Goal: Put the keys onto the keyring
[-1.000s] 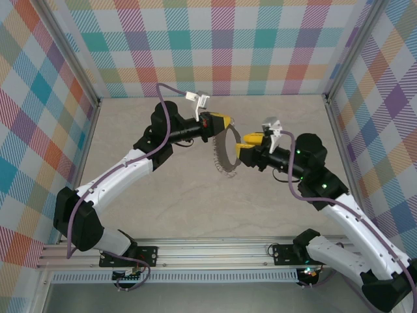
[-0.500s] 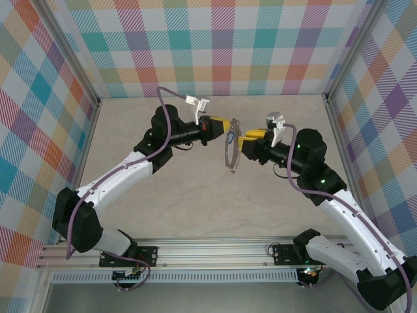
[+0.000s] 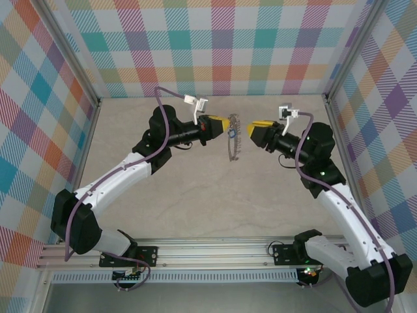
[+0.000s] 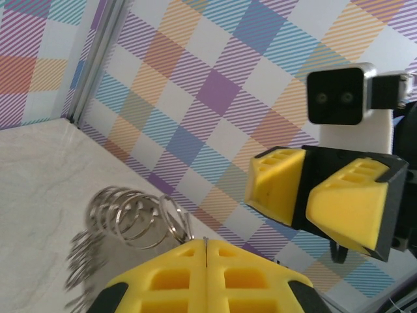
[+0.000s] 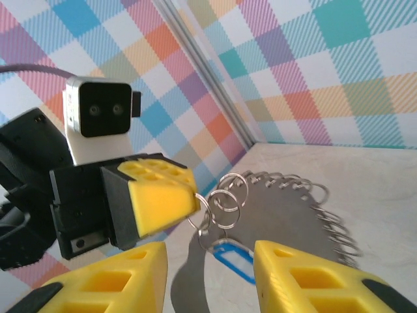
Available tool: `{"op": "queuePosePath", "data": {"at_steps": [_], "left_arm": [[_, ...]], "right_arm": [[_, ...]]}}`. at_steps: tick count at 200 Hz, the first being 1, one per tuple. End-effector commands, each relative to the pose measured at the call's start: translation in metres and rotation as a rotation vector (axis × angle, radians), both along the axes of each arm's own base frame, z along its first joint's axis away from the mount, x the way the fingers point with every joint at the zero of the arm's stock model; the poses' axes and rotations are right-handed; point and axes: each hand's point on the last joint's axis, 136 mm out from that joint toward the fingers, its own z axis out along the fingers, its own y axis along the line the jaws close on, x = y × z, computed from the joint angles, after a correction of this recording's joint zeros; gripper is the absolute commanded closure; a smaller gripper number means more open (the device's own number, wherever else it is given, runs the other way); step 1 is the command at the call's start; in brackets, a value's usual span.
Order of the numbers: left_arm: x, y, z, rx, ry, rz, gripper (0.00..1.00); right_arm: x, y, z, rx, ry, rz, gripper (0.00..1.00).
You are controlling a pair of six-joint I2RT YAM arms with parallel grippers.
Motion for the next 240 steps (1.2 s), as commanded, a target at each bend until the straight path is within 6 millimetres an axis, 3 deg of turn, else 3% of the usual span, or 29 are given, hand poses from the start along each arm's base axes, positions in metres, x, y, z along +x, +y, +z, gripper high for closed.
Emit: {"op": "queuePosePath", "data": {"at_steps": [1, 35, 97, 240], "left_arm": [[-0.015, 0.004, 0.035, -0.075, -0.093, -0.025, 1.00], [-0.017, 0.004, 0.041, -0.092, -0.095, -0.030, 1.00], [-0.017, 0.003, 0.047, -0.098, -0.098, -0.038, 1.00], [-0.017, -0.001, 0.052, -0.109, -0.100, -0.049, 1.00]], "right_arm": [[-0.012, 0.014, 0.025, 0.088, -0.020, 0.155, 0.59], [-0.007, 0.024, 0.023, 0.113, 0.009, 0.232, 0.60], [-0.006, 0.029, 0.024, 0.143, 0.016, 0.286, 0.70], [0.007, 0.037, 0.023, 0.166, 0.038, 0.322, 0.72]]}}
